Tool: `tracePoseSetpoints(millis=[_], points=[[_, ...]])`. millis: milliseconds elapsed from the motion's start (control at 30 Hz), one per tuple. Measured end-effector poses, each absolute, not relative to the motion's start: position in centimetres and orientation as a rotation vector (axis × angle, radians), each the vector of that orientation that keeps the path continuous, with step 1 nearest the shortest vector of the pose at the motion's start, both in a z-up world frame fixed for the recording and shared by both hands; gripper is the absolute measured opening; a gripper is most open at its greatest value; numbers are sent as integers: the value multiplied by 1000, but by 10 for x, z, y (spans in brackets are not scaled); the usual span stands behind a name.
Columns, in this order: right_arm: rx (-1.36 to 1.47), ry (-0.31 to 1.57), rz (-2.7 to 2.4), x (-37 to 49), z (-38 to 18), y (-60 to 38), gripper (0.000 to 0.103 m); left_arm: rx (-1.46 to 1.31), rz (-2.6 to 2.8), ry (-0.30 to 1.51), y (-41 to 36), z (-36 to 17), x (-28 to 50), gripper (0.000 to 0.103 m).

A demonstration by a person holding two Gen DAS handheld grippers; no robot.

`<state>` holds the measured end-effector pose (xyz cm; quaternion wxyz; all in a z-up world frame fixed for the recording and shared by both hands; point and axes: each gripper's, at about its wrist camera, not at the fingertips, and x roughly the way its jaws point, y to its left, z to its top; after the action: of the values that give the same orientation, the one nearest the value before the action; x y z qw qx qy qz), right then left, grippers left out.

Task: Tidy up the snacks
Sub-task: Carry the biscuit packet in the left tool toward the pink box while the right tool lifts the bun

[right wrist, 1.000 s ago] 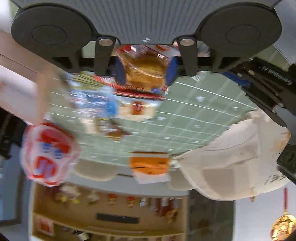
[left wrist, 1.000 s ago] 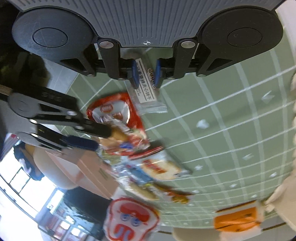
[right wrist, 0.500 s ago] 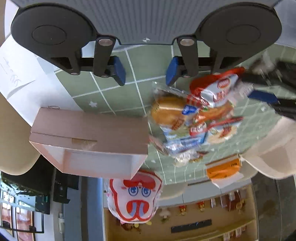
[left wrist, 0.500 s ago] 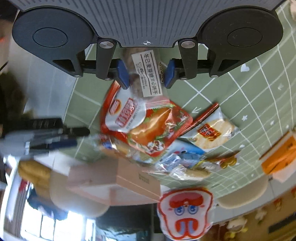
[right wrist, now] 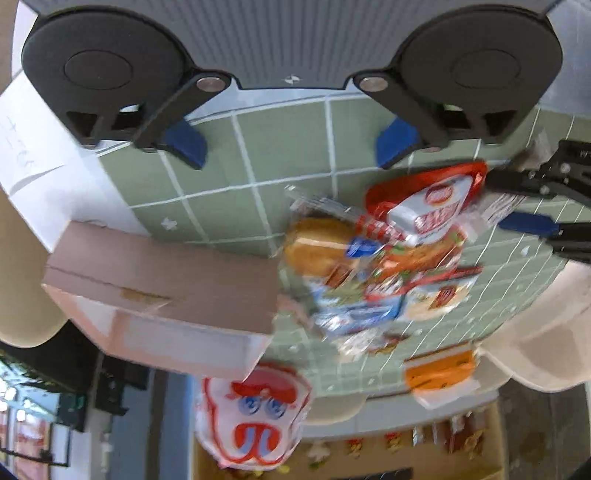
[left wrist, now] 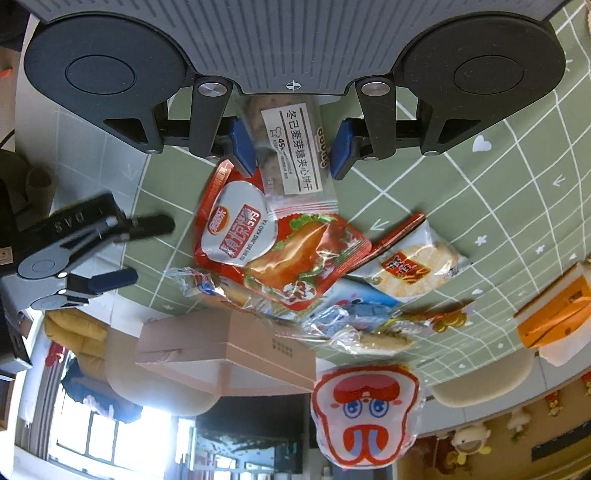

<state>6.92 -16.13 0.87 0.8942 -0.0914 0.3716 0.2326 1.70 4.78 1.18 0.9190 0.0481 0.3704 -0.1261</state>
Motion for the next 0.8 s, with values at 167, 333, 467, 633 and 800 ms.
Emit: tracePoseSetpoints(millis=[167,333,467,633,800], points=[[-207,801,490,70,12,-160,103,99,-253,724,48,9,8,51],[-120,644,502,52,34,-166,96,102,-260,705,50,8,2,49],[-41,661,521,67,39,-149,96,84,-264,694,53,7,1,49],[96,710,440,104,30,-128,90,97,-254,685,51,6,-1,49],[39,784,448,109,27,-120,57,89,-257,685,52,6,-1,49]])
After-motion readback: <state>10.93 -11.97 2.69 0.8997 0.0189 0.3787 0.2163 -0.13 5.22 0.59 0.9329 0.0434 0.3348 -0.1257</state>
